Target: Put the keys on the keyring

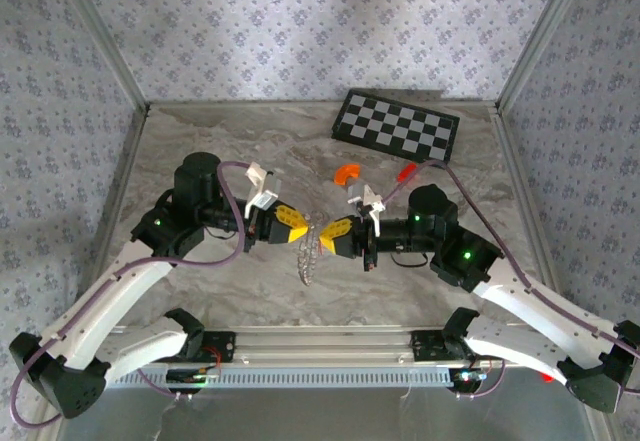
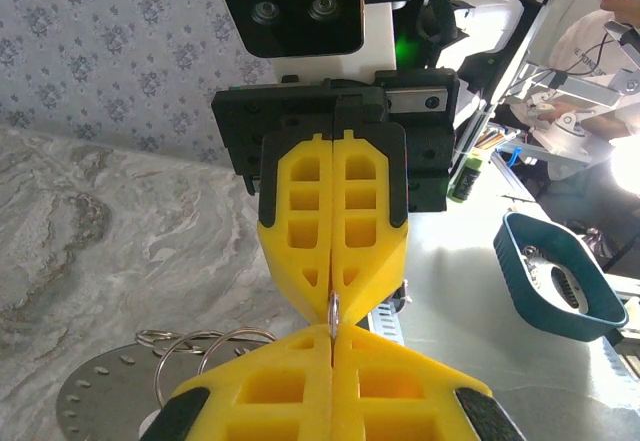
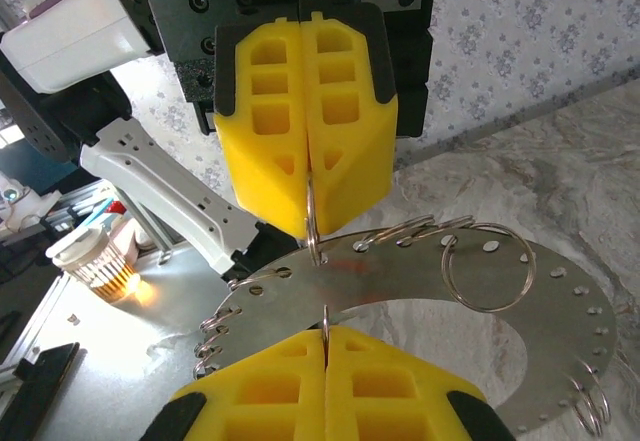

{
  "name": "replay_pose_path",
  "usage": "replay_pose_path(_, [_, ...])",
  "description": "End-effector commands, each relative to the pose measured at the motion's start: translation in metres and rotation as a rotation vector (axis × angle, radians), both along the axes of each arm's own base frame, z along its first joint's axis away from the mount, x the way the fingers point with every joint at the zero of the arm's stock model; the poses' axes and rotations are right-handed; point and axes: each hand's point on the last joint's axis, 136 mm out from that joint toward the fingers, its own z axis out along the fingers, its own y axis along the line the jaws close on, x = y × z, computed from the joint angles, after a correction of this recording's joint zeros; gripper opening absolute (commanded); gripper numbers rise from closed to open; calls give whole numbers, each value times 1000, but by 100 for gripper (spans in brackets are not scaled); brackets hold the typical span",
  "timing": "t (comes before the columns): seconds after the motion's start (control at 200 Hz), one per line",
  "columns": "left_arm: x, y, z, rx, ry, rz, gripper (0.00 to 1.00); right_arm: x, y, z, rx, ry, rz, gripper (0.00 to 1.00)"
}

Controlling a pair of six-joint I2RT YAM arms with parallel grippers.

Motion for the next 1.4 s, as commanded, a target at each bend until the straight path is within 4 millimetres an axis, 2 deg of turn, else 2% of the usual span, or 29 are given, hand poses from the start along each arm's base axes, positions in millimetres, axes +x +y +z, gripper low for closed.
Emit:
replay_pose_path(0.0, [0,0,9,-28,-27,-16,0,2,-1,4,22,-31,-11,0])
replay_pose_path(0.3, [5,-3,3,-10,-24,-9,0,15,-6,9,55,-41,-80,0])
replay_pose_path(0.795, [8,-4,-2,8,-25,-2,0,22,-8,10,62,-39,-120,0])
replay_pose_path(1.394, [12,-3,-6,24,-40,27,0,16,-10,2,47,-20,-97,0])
